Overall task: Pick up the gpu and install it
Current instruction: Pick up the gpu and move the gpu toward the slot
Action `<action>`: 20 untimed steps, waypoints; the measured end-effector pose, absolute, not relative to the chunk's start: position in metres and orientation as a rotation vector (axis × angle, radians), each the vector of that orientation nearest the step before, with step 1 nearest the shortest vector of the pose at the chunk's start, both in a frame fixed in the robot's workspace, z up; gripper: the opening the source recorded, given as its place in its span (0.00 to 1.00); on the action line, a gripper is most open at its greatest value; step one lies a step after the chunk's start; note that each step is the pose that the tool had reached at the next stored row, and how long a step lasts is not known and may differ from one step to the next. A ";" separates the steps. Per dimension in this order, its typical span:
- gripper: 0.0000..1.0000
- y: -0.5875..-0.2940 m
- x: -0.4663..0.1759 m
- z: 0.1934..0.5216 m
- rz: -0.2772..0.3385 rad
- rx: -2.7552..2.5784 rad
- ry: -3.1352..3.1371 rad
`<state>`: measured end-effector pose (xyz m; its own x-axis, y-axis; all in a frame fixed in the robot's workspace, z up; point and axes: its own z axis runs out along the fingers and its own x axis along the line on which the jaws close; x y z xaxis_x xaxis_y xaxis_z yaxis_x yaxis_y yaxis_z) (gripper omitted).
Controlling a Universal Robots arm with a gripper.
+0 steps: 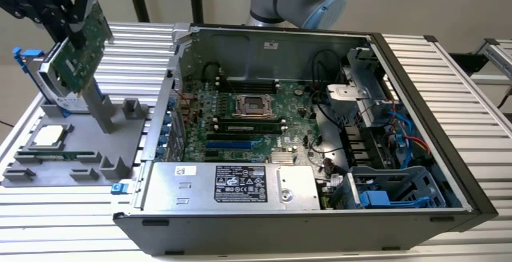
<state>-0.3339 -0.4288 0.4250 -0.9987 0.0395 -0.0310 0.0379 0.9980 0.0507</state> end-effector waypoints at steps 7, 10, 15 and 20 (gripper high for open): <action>0.00 -0.429 -0.334 0.429 0.078 0.060 3.106; 0.00 -0.429 -0.334 0.429 0.078 0.060 3.106; 0.00 -0.429 -0.333 0.429 0.078 0.060 3.106; 0.00 -0.429 -0.330 0.429 0.078 0.060 3.106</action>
<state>-0.3304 -0.4286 0.4293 -0.9987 0.0395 -0.0332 0.0378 0.9980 0.0508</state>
